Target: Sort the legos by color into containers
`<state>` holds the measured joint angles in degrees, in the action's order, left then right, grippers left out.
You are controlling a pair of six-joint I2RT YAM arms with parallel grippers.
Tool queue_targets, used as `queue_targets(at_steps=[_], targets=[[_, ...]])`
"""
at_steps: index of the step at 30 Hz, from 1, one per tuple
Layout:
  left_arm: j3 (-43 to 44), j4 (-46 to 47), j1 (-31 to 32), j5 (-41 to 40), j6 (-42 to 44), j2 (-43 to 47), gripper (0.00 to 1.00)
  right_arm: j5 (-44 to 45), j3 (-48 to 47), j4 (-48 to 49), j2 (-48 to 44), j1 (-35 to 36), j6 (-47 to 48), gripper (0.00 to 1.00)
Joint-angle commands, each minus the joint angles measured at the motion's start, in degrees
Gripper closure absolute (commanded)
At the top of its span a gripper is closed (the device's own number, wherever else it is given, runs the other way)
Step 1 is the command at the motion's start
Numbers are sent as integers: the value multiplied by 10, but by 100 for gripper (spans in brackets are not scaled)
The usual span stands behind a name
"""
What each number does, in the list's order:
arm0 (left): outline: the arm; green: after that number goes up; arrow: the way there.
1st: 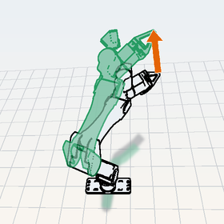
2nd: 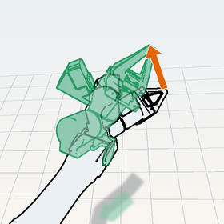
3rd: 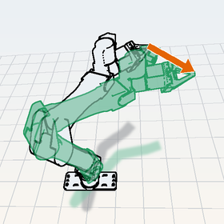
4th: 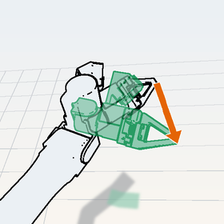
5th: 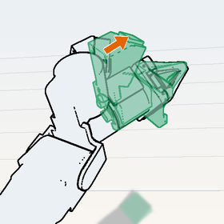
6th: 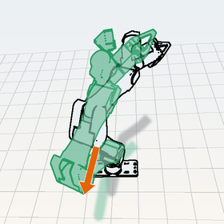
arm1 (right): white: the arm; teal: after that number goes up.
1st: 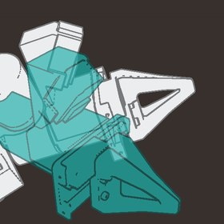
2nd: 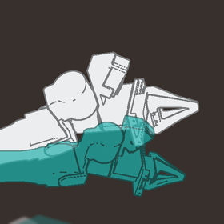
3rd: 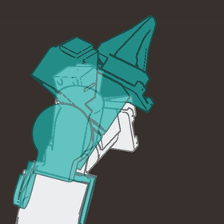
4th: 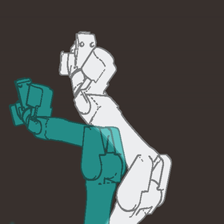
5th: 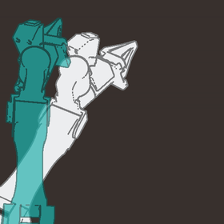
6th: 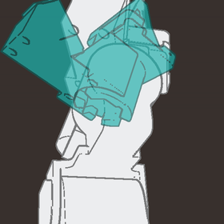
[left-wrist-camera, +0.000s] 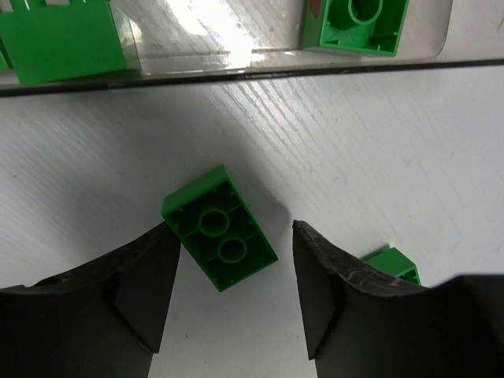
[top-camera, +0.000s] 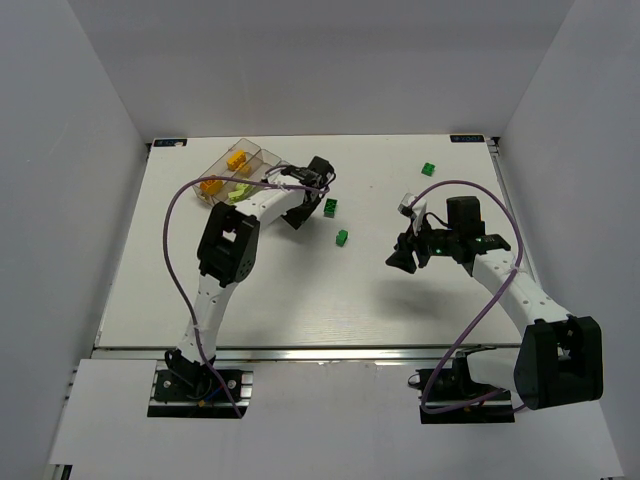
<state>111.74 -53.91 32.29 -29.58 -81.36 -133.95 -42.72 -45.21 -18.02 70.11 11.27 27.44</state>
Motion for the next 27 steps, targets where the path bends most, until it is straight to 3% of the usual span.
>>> queue_targets(at_steps=[1, 10, 19, 27], targets=[[-6, -8, -7, -21, -2, 10, 32, -3, 1, 4, -14, 2, 6, 42], [-38, 11, -12, -14, 22, 28, 49, -3, 7, 8, -18, 2, 4, 42], [-95, 99, 0, 70, 151, 90, 86, -3, 10, 11, -23, 2, 4, 42], [-202, 235, 1, 153, 363, 205, 88, -5, 7, 10, -20, 2, 2, 42]])
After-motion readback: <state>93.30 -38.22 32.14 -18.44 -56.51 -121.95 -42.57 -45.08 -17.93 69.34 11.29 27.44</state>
